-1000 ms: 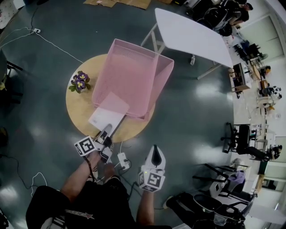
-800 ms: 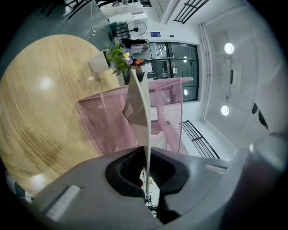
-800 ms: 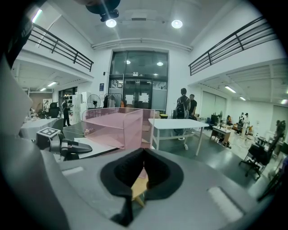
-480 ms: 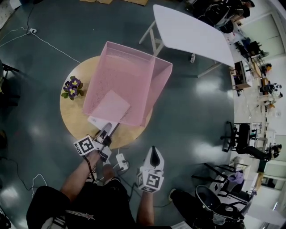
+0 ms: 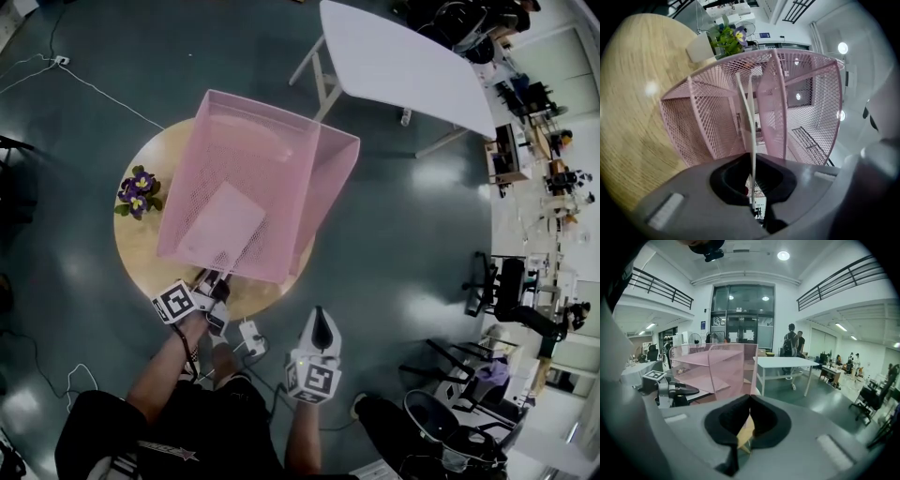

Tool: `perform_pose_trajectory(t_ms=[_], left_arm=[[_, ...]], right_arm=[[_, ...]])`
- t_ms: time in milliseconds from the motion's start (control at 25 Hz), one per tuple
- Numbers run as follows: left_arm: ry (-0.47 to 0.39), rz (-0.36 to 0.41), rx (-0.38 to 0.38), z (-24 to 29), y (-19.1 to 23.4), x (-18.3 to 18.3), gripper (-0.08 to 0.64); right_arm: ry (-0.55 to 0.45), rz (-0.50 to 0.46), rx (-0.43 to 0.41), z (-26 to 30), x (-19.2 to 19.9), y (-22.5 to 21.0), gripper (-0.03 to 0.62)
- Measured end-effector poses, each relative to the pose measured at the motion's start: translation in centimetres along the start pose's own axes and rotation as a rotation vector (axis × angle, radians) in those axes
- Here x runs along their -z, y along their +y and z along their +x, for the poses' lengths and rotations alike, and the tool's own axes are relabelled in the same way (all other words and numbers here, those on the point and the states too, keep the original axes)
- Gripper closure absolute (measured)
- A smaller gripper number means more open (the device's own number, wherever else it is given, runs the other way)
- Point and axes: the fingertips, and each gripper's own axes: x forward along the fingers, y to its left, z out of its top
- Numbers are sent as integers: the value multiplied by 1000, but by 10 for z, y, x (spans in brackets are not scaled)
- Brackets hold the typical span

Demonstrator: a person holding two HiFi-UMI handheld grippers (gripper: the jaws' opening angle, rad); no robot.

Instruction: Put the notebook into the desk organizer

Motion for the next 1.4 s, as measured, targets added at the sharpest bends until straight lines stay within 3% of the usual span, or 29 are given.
perform_pose_trajectory(t_ms=[320, 440, 520, 800, 1080, 1200, 1320, 1400], left_arm=[[-2, -18, -87, 5, 8, -1, 532], [-10, -42, -42, 10, -2, -2, 518], [-1, -29, -91, 6, 5, -1, 511], [17, -66, -142, -6, 8, 9, 430], [28, -53, -177, -11, 6, 13, 401], [23, -71, -211, -13, 11, 15, 362], [0, -102, -247, -14, 23, 14, 273], [-9, -113, -253, -13, 26, 13, 262]], right_arm=[[15, 0, -11, 13, 4, 1, 586], [18, 4, -13, 14, 5, 3, 586], [17, 4, -15, 14, 7, 3, 586], [17, 8, -11, 9, 11, 3, 586], [5, 17, -10, 0, 12, 2, 586], [1, 17, -10, -2, 13, 3, 586], [5, 21, -8, -5, 14, 2, 586], [9, 24, -4, -7, 16, 0, 586]])
